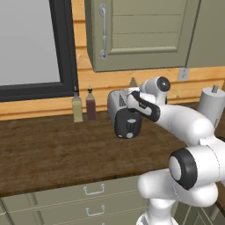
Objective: Start the toaster. Once the lever pops up, take the bread to the plate on the dining counter.
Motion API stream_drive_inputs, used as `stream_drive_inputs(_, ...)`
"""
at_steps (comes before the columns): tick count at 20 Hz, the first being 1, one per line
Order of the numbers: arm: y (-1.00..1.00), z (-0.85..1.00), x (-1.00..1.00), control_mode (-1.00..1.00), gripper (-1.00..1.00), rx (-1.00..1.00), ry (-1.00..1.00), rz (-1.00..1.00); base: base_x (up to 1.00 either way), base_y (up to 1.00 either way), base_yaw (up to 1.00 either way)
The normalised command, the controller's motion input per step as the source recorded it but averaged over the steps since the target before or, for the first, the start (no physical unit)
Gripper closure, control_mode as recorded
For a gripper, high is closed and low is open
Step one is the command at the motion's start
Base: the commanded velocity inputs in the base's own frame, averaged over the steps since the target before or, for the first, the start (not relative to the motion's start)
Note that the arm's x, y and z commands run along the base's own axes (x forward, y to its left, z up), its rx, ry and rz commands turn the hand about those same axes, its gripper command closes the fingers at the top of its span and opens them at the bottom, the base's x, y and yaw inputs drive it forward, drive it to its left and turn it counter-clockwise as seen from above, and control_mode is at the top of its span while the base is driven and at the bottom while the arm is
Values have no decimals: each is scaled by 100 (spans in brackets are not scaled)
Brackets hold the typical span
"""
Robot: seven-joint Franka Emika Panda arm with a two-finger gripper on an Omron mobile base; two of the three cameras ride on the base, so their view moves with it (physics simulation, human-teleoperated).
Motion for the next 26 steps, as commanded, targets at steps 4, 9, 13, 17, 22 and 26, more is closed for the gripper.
stream_drive_inputs(4,-4,81,-19,-100,100,0,2,0,0,0,0)
stream_drive_inputs(9,-11,48,-48,-100,100,0,11,0,0,0,0)
stream_drive_inputs(13,-14,1,-60,-100,100,0,11,0,0,0,0)
stream_drive_inputs(17,-12,13,-67,-100,100,0,12,0,0,0,0)
stream_drive_inputs(22,-7,27,-87,-100,100,0,12,0,0,0,0)
stream_drive_inputs(26,-10,0,-99,-100,100,0,8,0,0,0,0)
